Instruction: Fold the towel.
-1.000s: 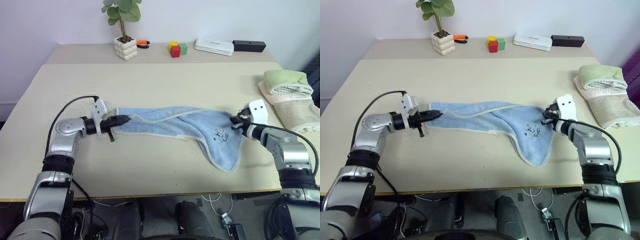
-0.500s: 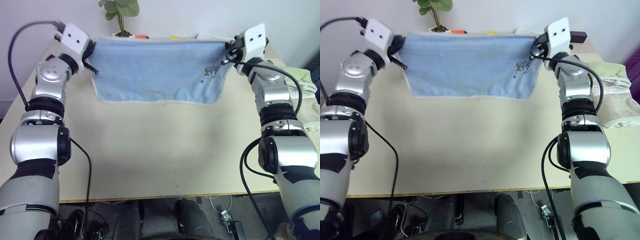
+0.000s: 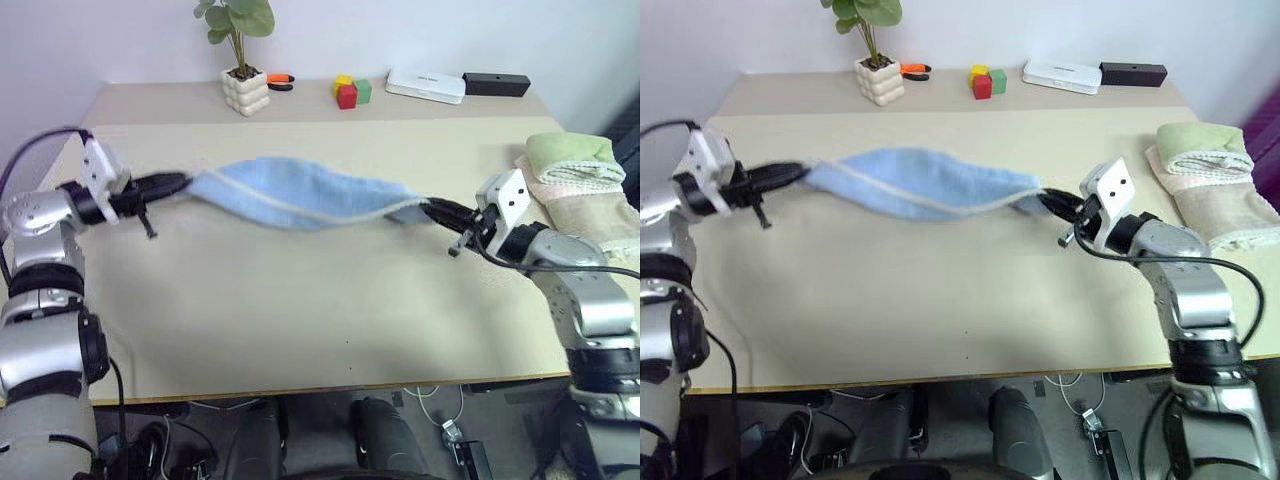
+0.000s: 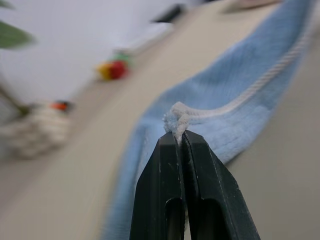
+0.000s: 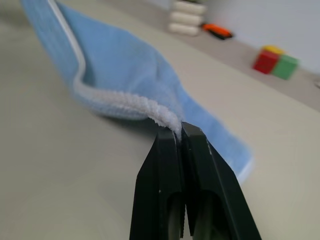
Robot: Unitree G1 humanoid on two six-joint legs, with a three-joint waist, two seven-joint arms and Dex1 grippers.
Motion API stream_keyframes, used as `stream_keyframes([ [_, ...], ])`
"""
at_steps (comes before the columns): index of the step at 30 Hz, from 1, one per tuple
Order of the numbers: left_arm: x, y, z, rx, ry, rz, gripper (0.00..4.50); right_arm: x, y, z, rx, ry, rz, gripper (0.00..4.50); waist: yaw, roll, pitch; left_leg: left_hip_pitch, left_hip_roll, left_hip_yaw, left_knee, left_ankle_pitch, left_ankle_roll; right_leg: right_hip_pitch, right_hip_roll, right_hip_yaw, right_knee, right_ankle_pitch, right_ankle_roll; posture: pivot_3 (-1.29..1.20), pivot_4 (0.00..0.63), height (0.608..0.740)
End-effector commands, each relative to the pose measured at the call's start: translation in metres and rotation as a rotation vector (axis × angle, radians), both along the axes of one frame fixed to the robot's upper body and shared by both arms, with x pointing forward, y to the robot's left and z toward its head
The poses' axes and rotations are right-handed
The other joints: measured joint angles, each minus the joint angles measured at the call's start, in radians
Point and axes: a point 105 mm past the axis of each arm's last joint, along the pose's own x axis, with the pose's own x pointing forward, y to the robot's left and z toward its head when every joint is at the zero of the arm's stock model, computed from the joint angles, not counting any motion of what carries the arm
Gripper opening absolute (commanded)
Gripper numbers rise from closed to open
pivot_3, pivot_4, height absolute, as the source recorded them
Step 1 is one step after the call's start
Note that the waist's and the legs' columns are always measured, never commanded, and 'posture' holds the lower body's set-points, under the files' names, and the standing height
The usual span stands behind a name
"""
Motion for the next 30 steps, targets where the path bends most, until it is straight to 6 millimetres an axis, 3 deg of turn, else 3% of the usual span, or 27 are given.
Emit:
stream_keyframes([
  [1, -0.025, 0.02, 0.0, 0.054, 0.01, -0.026, 0.0, -0.023, -0.003, -0.003, -0.054, 0.06, 0.071, 0.03, 0.004, 0.0, 0.0, 0.0, 0.0, 0.0, 0.0, 0.0, 0.0, 0.0, 0.0, 0.0, 0.0, 0.0, 0.0, 0.0, 0.15, 0.735],
  [9, -0.055, 0.038, -0.026, 0.109, 0.157, -0.023, 0.0, -0.064, -0.023, -0.033, -0.235, 0.228, 0.203, 0.03, 0.022, -0.001, -0.001, 0.0, 0.0, 0.0, 0.002, -0.001, 0.001, 0.001, -0.001, 0.0, 0.0, 0.0, 0.0, 0.0, 0.15, 0.735],
  [18, -0.09, 0.047, -0.043, 0.087, 0.328, -0.04, 0.0, -0.095, -0.038, -0.039, -0.294, 0.29, 0.301, 0.03, 0.026, -0.001, -0.001, 0.001, 0.0, 0.0, 0.003, -0.001, 0.001, 0.001, -0.001, 0.0, 0.002, 0.0, 0.0, 0.0, 0.15, 0.735],
  [23, -0.072, 0.038, -0.03, -0.008, 0.212, -0.031, 0.0, -0.072, -0.039, -0.032, -0.278, 0.202, 0.248, 0.03, 0.033, -0.001, -0.001, 0.0, 0.0, -0.001, 0.009, -0.002, 0.003, 0.003, -0.001, -0.001, 0.004, -0.002, -0.003, 0.0, 0.15, 0.735],
  [30, -0.043, 0.036, -0.03, -0.05, 0.137, 0.05, 0.0, -0.029, -0.035, -0.033, -0.251, 0.113, 0.17, 0.03, 0.031, -0.002, -0.001, 0.0, 0.0, -0.001, 0.011, -0.002, 0.004, 0.003, 0.0, 0.0, 0.005, 0.0, -0.001, 0.0, 0.15, 0.735],
])
